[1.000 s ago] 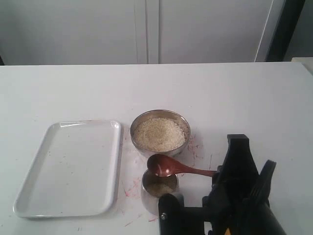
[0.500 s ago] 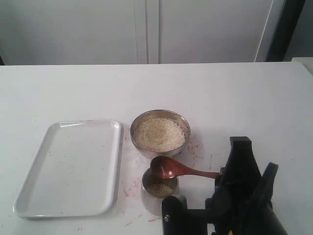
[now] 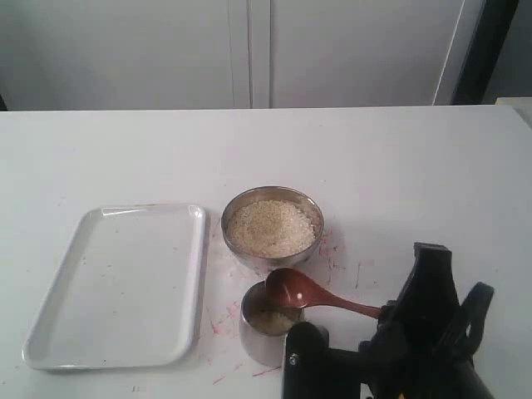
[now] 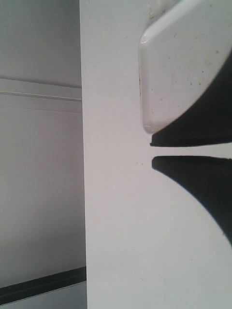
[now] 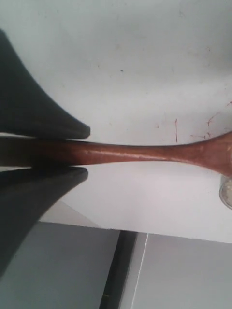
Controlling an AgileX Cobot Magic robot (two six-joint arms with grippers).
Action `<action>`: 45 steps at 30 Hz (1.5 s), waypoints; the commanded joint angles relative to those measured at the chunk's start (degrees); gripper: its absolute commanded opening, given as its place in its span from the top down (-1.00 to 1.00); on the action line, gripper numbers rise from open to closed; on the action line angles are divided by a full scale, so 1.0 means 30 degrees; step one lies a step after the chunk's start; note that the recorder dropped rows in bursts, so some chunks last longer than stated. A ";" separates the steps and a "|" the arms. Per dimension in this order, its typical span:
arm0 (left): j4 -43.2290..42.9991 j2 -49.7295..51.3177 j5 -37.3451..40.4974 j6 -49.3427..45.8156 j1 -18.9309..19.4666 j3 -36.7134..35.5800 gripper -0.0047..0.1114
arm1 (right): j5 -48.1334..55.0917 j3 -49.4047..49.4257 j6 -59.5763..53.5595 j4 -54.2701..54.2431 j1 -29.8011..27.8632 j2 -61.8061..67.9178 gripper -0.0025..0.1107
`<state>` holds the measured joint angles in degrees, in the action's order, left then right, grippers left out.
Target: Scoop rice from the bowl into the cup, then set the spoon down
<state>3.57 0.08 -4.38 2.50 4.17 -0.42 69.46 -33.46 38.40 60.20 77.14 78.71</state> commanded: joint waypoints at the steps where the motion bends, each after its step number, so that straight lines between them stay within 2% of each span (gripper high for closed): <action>1: 0.0088 -0.0028 -0.0058 0.0103 -0.0108 0.0139 0.67 | 0.0167 -0.0522 0.0366 -0.1120 -0.0061 -0.1788 0.96; 7: 0.0088 -0.0028 -0.0058 0.0103 -0.0108 0.0139 0.67 | 0.0167 -0.1765 -0.0600 -0.5880 -0.1317 -0.5309 0.96; 13: 0.0088 -0.0028 -0.0058 0.0103 -0.0108 0.0139 0.67 | -0.0697 -0.3089 -0.0810 -0.8660 -0.2757 -0.5600 0.96; 17: 0.0088 -0.0028 -0.0058 0.0103 -0.0108 0.0139 0.67 | -0.1648 -0.4002 -0.0873 -1.0071 -0.4576 -0.5600 0.96; 23: 0.0088 -0.0028 -0.0058 0.0103 -0.0108 0.0139 0.67 | -0.3145 -0.4264 -0.3389 -1.4313 -0.8668 -0.5428 0.96; 28: 0.0088 -0.0028 -0.0058 0.0103 -0.0108 0.0139 0.67 | -0.3168 -0.4264 -0.4570 -1.5776 -1.0189 -0.5428 0.96; 38: 0.0088 -0.0028 -0.0058 0.0103 -0.0108 0.0139 0.67 | -0.4202 -0.4264 -0.4805 -1.5498 -1.0836 -0.5345 0.96; 45: 0.0088 -0.0028 -0.0058 0.0103 -0.0108 0.0139 0.67 | -0.4666 -0.5578 -0.5227 -1.5421 -1.2289 -0.3342 0.96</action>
<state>3.57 0.08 -4.38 2.50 4.17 -0.42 56.85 -48.30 23.80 13.29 41.54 66.61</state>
